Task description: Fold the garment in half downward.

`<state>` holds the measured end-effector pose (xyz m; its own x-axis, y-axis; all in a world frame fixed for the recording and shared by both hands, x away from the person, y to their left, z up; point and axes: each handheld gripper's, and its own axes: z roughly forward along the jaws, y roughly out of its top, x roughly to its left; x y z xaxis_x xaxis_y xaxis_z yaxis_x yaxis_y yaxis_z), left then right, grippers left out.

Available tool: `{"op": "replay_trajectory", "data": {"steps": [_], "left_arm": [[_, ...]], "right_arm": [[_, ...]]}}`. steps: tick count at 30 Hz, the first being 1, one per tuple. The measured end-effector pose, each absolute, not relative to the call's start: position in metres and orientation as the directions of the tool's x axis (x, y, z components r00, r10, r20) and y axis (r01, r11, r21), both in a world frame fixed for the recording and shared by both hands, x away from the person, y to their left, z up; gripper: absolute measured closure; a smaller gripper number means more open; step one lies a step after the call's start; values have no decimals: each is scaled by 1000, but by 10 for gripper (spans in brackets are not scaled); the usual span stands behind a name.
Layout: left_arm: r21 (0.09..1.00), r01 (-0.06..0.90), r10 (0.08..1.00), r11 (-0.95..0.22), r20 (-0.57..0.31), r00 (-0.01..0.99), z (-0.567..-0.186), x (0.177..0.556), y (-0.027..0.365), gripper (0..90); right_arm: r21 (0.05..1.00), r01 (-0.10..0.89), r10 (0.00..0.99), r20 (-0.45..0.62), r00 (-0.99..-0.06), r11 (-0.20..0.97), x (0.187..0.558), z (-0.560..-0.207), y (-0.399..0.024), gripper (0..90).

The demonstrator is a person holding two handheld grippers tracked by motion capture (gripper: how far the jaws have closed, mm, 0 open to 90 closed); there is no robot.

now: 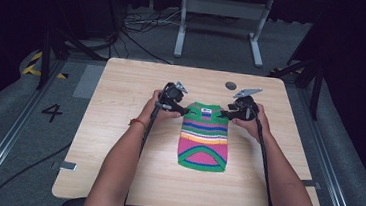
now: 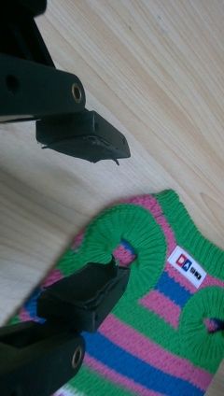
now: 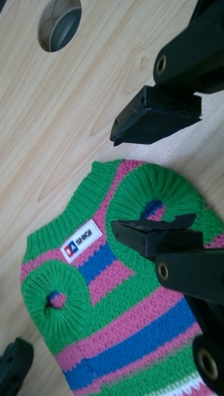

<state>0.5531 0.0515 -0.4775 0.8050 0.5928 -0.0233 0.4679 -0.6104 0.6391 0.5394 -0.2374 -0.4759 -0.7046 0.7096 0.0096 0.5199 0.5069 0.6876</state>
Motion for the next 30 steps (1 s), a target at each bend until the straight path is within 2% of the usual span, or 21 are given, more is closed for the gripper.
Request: {"op": "replay_trajectory", "data": {"steps": [9,14,22,23,25,26,27,30], "left_arm": [[645,520,651,-560,-46,758,-491,566,33,371],[636,553,682,-538,-56,729,-498,569,33,377],[642,558,675,-526,-84,733,-501,570,35,406],[642,558,675,-526,-84,733,-501,569,35,414],[644,550,657,-532,-95,748,-500,568,34,488],[644,550,657,-532,-95,748,-500,568,34,527],[642,546,649,-539,-97,755,-500,568,33,527],[644,541,623,-542,-125,773,-499,566,32,718]], "right_arm": [[680,552,743,16,-669,482,550,-488,-237,580],[670,572,750,35,-661,473,553,-496,-237,583],[676,595,751,92,-653,434,554,-501,-240,599],[674,592,748,87,-658,442,553,-501,-240,622],[672,586,735,91,-672,452,553,-500,-238,689],[672,586,735,91,-672,452,553,-500,-238,689],[672,583,730,91,-678,457,553,-500,-238,713],[669,590,721,115,-683,452,552,-500,-237,803]]}}
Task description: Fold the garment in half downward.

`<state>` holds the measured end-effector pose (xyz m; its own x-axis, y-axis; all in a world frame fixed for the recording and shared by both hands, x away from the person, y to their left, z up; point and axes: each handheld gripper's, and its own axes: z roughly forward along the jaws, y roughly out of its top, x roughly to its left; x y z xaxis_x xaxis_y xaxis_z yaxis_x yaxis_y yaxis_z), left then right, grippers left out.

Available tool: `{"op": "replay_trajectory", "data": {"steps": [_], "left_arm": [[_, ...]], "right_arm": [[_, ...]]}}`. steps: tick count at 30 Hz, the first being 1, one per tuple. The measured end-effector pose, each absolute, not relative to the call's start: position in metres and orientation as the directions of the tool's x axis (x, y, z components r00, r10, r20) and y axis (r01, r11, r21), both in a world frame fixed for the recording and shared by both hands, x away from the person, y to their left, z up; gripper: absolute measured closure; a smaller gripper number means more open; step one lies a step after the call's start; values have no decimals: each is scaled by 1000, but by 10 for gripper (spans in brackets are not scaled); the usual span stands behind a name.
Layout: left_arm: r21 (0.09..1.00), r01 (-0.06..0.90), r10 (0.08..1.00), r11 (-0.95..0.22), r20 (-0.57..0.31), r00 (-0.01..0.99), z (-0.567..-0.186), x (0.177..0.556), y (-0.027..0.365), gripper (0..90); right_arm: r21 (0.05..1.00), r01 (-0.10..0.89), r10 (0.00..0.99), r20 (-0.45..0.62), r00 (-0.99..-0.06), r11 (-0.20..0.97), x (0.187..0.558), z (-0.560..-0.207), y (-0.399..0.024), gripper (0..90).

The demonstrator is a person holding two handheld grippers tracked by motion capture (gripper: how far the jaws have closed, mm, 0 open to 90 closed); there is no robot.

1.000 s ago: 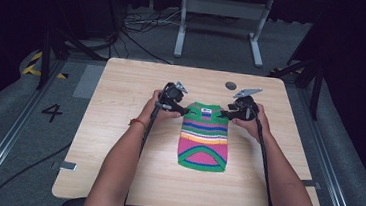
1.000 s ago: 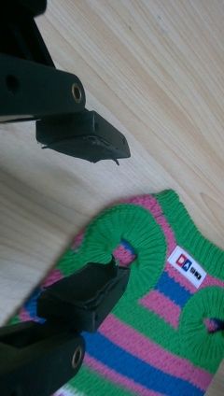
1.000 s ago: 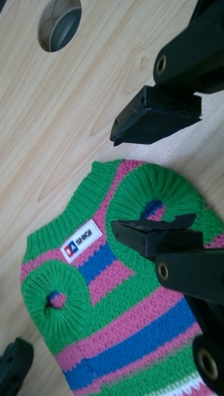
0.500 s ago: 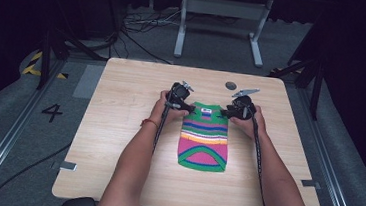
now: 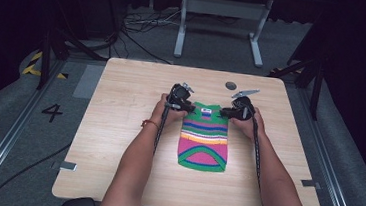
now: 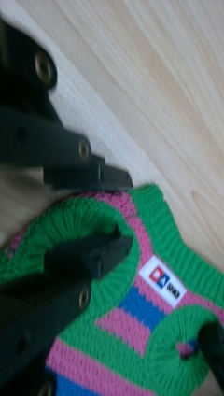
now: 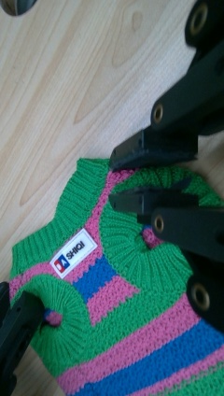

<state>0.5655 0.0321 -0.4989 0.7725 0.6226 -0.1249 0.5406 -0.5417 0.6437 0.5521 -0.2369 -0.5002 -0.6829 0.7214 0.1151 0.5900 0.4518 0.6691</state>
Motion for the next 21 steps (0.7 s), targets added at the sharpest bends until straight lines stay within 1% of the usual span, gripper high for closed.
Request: {"op": "replay_trajectory", "data": {"steps": [2,4,6,10,12,19,21], "left_arm": [[645,520,614,-559,-98,783,-498,564,31,809],[644,507,618,-573,-67,783,-495,563,29,833],[639,485,611,-597,-29,791,-491,561,27,840],[670,454,608,-588,-4,794,-481,559,28,841],[676,434,610,-595,29,792,-475,557,29,840],[704,376,564,-602,42,824,-457,538,37,838],[704,348,543,-619,65,837,-453,531,39,837]], "right_arm": [[672,582,718,106,-688,458,551,-500,-236,837],[672,577,720,93,-687,464,549,-499,-234,852],[678,572,719,92,-689,461,548,-497,-234,856],[711,543,711,86,-698,447,546,-488,-235,857],[721,527,705,75,-705,450,543,-482,-235,857],[773,452,660,59,-749,445,528,-463,-236,856],[782,431,647,48,-761,449,523,-459,-237,855]]}}
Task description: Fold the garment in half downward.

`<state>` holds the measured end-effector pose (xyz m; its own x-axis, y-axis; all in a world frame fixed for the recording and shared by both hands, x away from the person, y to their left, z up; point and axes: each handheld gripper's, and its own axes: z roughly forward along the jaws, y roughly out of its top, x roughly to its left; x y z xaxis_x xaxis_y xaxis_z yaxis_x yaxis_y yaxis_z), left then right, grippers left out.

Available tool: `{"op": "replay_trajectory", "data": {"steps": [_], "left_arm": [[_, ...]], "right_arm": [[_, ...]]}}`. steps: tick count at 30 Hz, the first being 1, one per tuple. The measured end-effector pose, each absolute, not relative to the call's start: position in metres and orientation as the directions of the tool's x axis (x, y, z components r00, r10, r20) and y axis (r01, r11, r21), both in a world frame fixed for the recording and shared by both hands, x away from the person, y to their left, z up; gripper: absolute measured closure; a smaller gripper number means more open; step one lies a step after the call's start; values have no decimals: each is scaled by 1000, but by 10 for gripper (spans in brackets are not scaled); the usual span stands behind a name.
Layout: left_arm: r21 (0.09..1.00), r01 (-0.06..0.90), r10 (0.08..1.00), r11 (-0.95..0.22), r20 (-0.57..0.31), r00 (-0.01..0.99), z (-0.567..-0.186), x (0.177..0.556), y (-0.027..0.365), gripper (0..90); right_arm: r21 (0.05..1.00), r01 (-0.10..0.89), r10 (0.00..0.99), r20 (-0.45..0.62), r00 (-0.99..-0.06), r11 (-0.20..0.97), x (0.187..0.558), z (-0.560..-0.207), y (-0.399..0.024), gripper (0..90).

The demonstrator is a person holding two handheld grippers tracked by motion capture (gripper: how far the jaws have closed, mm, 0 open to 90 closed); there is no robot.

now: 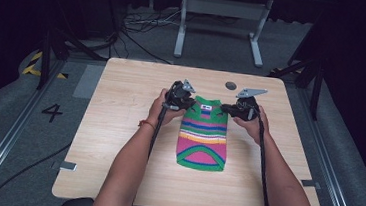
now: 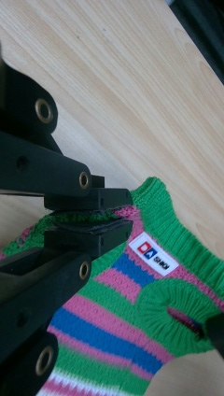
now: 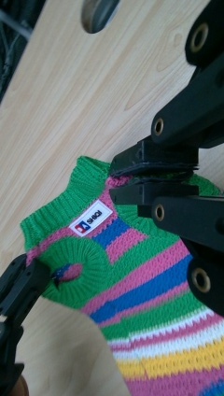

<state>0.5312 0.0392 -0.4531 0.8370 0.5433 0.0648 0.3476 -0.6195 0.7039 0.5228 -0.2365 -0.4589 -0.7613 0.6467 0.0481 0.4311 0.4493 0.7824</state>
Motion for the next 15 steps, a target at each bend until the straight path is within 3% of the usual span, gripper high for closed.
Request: {"op": "replay_trajectory", "data": {"steps": [3,15], "left_arm": [[713,279,490,-644,103,866,-448,518,41,839],[729,176,419,-661,164,893,-434,480,53,836]], "right_arm": [[796,400,615,45,-787,455,513,-450,-239,855],[831,294,516,10,-857,472,473,-433,-244,851]]}}
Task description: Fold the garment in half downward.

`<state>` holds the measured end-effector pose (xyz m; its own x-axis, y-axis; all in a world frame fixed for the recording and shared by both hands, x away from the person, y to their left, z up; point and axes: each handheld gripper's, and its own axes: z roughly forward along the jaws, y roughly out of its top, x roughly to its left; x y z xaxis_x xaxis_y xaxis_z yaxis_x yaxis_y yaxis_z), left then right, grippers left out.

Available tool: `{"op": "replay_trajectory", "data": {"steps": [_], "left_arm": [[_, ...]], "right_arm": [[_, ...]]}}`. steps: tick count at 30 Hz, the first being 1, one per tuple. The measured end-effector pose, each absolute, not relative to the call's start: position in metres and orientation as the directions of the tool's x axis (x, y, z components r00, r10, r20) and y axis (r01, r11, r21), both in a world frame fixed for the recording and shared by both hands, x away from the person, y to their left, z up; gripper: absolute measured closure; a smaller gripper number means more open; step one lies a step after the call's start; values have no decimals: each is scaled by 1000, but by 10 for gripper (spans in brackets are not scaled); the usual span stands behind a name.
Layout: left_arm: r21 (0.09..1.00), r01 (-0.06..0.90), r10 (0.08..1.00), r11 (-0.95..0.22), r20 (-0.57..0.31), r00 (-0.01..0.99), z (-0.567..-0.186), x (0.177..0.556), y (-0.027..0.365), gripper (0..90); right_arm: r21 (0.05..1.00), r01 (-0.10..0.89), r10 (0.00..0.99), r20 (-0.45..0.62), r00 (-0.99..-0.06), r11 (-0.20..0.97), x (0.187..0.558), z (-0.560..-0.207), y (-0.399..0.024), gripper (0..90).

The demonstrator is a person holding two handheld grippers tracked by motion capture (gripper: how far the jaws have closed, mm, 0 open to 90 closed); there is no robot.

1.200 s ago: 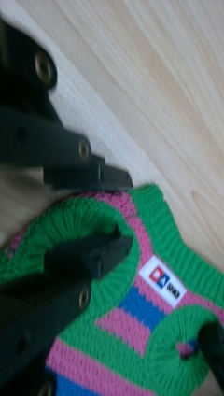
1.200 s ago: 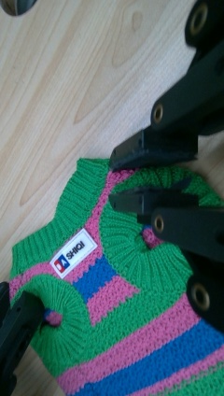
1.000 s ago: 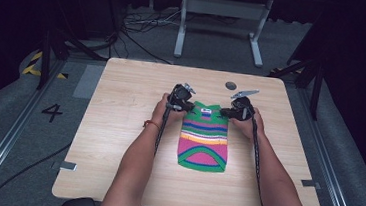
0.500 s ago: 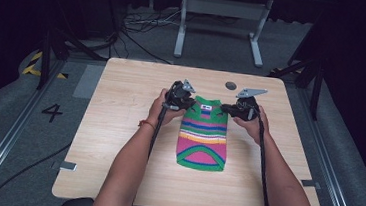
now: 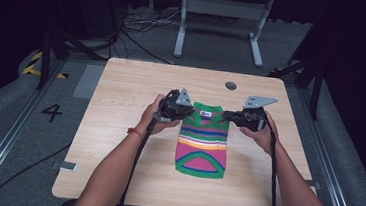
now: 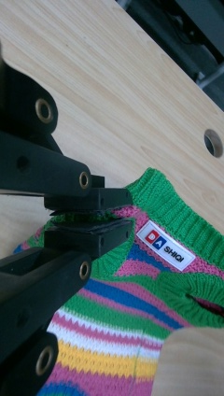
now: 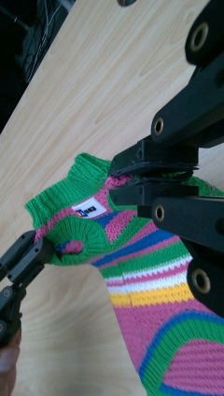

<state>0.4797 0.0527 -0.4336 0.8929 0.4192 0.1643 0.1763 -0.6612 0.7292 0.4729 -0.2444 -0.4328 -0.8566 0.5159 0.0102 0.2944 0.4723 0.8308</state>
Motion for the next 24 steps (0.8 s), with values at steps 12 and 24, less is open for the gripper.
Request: {"op": "replay_trajectory", "data": {"steps": [12,24], "left_arm": [[718,105,347,-688,198,917,-435,445,59,829],[712,60,271,-700,187,944,-445,410,65,830]], "right_arm": [[832,230,428,-10,-904,505,442,-435,-246,844],[810,174,315,-15,-949,561,408,-440,-243,828]]}}
